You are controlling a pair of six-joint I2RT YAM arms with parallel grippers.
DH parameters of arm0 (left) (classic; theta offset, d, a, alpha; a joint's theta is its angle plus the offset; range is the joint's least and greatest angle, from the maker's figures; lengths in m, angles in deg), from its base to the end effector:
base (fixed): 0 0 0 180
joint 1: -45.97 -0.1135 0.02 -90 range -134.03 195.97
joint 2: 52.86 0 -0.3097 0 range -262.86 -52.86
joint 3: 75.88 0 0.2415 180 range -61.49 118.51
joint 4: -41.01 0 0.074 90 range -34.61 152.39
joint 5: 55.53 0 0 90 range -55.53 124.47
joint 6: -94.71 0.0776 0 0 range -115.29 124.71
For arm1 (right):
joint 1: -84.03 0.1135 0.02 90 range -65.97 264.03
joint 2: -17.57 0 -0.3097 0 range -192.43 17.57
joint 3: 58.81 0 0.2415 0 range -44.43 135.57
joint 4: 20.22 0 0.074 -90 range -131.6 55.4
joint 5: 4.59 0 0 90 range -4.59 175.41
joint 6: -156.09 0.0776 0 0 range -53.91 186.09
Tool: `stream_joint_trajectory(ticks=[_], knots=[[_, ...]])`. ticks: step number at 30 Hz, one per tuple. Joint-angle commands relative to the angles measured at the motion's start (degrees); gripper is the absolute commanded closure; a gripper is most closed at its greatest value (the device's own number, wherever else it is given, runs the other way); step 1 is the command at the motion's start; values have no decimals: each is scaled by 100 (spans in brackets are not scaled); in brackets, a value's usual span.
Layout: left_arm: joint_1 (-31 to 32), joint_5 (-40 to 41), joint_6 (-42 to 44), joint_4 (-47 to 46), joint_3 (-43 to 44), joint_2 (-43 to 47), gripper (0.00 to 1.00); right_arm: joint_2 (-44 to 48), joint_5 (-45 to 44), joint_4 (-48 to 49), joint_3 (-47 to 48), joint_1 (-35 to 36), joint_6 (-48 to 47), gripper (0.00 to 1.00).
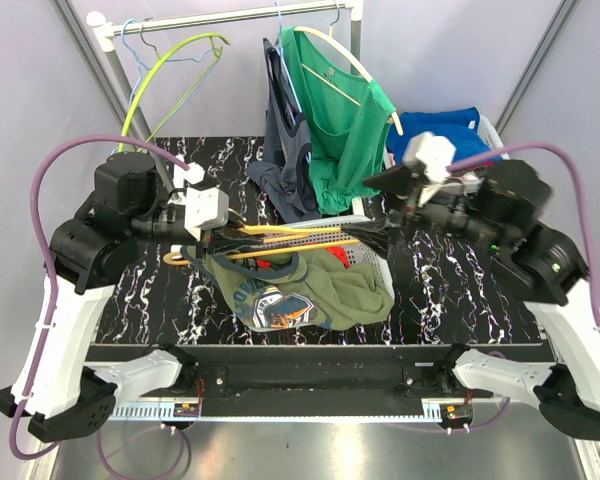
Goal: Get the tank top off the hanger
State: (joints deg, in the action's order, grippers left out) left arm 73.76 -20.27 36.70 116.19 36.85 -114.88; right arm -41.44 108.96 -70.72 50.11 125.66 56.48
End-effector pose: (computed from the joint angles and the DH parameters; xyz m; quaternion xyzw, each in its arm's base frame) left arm 0.0906 -0.1193 0.5247 0.5879 0.5234 -0.3687 0.4945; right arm 0.0999 0.1303 0.5623 -0.4303 0.5653 0.3293 0.6219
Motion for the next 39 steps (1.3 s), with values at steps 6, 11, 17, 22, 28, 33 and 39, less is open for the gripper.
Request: stream_joint_trajectory(ticks=[6,11,17,22,28,33,39], knots=[[-11,-836,9,-147,229,199,100,134,1300,-492,179,-14,55,7],[-11,-801,27,-147,194,252,100,170,1556,-668,82,-14,55,18],[-11,-793,27,-156,167,287,100,178,1653,-932,3,-14,-24,16],[-2,-793,27,-147,176,278,100,187,1521,-941,-15,-14,-32,33],[-11,-643,79,-147,132,331,100,389,1294,-862,-103,-14,-112,90],[-11,-311,36,-296,-78,454,99,495,1117,-827,-147,-14,-24,100],[-11,376,-333,-1034,-492,726,19,600,485,-660,-217,-14,117,100]])
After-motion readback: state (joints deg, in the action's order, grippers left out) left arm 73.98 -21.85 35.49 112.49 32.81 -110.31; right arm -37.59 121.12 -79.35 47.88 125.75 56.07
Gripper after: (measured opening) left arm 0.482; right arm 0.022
